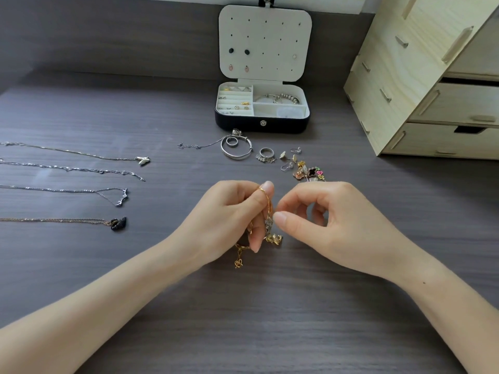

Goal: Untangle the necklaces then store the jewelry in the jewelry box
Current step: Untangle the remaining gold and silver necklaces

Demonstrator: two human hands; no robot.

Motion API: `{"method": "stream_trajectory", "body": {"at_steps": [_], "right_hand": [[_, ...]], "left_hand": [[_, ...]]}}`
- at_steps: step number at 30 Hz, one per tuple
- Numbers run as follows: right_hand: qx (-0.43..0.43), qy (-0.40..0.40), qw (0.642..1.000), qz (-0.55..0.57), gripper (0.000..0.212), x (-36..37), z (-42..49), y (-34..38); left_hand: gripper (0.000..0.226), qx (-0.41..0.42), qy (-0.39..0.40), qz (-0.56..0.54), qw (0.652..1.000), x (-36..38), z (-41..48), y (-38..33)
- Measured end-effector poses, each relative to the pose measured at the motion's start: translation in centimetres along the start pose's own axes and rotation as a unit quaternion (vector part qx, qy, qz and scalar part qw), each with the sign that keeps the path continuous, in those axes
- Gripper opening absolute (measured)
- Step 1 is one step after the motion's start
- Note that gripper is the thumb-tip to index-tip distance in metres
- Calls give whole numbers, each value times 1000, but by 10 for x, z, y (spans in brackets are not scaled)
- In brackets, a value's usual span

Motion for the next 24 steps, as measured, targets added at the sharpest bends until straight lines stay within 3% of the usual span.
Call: {"method": "stream_trajectory", "body": {"at_steps": [6,15,24], "right_hand": [[12,-58,998,-32,15,-4,-2,-5],[24,-61,998,6,9,-4,-2,-3],[136,22,981,134,15,5,-8,-20]], "left_hand": [[40,24,24,-34,999,4,-3,-3],[32,36,36,-54,997,5,-4,-4],[28,52,55,-39,996,9,-7,-1]]}}
Point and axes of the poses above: each hand's wrist, its own z-axis towards the middle knuckle, its own x-axis out of the palm, y = z × x, the point moved 10 cm from there along z, towards the middle knuckle, and after that the axes turned 14 degrees about -x, right-handed, at the moved point
